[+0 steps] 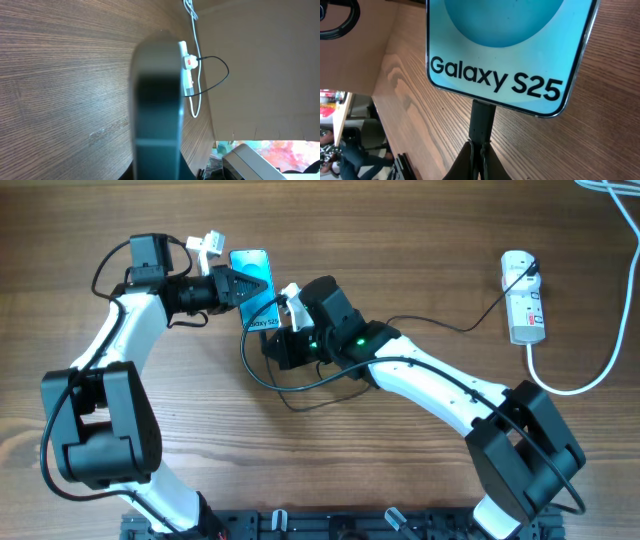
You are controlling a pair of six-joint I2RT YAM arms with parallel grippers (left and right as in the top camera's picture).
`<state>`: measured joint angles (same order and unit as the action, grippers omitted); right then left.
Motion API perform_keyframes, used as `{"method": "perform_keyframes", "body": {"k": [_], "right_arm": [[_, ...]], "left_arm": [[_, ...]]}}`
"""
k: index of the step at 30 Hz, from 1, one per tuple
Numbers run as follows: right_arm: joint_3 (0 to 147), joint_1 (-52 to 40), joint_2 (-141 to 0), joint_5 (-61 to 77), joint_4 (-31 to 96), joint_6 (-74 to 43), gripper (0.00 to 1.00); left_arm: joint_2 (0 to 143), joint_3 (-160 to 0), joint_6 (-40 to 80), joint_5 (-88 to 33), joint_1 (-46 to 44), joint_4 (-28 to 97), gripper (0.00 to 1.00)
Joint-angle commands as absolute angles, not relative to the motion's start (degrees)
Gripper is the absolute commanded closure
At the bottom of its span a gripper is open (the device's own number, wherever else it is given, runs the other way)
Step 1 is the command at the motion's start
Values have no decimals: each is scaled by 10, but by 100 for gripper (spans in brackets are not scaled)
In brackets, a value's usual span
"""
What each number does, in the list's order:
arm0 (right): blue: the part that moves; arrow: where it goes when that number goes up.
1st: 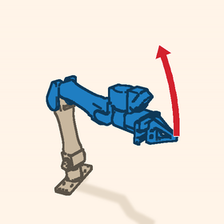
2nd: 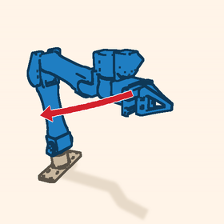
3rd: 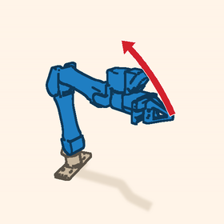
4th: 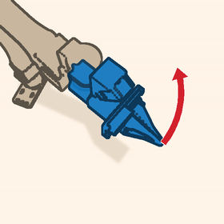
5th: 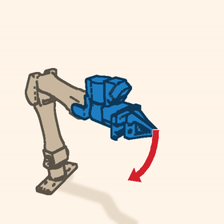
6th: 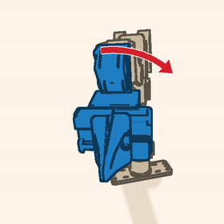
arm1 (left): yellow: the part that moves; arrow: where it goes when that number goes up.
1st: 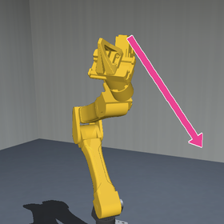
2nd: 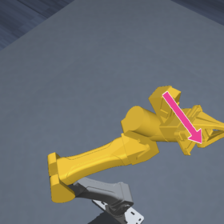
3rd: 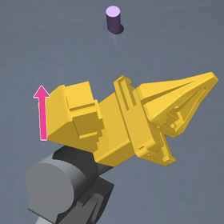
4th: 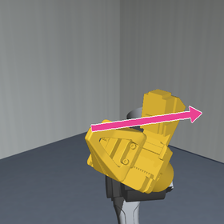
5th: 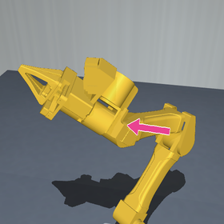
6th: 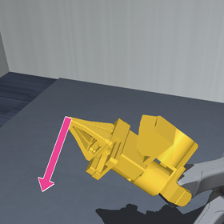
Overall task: Plug charger to phone and switch on socket
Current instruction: 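Push the USB-C plug up into the phone's bottom port with the right gripper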
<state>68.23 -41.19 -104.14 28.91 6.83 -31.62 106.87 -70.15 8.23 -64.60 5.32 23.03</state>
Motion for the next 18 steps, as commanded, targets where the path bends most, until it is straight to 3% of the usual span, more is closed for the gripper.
{"method": "perform_keyframes", "body": {"k": [1,18], "right_arm": [[710,-383,-1028,251,10,-302,96],[710,-382,-1028,249,-11,-298,96]], "left_arm": [[1070,-689,81,-675,40,248,96],[1070,-689,81,-675,40,248,96]]}}
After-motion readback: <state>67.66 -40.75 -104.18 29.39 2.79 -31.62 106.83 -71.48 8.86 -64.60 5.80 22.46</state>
